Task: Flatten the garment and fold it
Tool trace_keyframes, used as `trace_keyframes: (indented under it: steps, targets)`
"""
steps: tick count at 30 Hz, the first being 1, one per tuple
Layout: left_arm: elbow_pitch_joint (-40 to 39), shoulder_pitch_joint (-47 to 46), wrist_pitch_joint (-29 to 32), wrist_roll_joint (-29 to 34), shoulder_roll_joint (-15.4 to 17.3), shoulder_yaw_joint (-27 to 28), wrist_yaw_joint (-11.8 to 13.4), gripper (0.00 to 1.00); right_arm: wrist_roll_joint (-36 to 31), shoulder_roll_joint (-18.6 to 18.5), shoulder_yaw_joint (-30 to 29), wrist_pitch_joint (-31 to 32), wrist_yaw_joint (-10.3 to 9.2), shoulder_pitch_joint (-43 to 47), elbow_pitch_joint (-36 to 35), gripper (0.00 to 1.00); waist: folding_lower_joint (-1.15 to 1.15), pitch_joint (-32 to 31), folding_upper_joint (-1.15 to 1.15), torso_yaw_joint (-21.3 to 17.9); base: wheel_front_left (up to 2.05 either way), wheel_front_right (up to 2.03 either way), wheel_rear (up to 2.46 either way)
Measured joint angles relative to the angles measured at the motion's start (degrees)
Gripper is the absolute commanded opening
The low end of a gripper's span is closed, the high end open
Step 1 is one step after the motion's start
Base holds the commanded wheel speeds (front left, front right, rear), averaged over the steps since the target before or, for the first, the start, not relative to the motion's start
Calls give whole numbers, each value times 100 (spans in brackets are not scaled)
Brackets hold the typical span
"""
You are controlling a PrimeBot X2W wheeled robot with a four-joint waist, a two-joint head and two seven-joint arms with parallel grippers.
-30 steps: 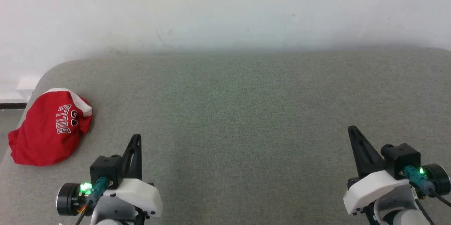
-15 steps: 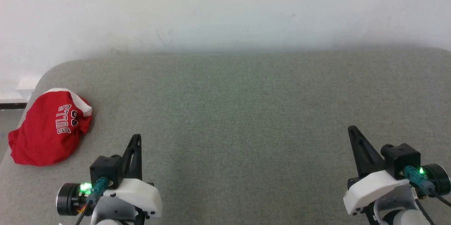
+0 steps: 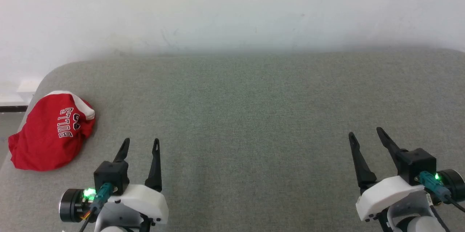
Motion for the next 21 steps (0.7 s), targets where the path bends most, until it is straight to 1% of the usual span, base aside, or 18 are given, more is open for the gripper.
trace_keyframes:
  steps: [10,21]
  targets:
    - [-12,-2,-125,0,1,-99,149,100,62,0,-137,-115,0,-1,-80,100,0,42,0,53,0,0,0]
    - [-64,-27,-250,-1,9,-137,308,100,143,0,-252,-256,0,-1,-141,100,0,112,0,250,0,0,0]
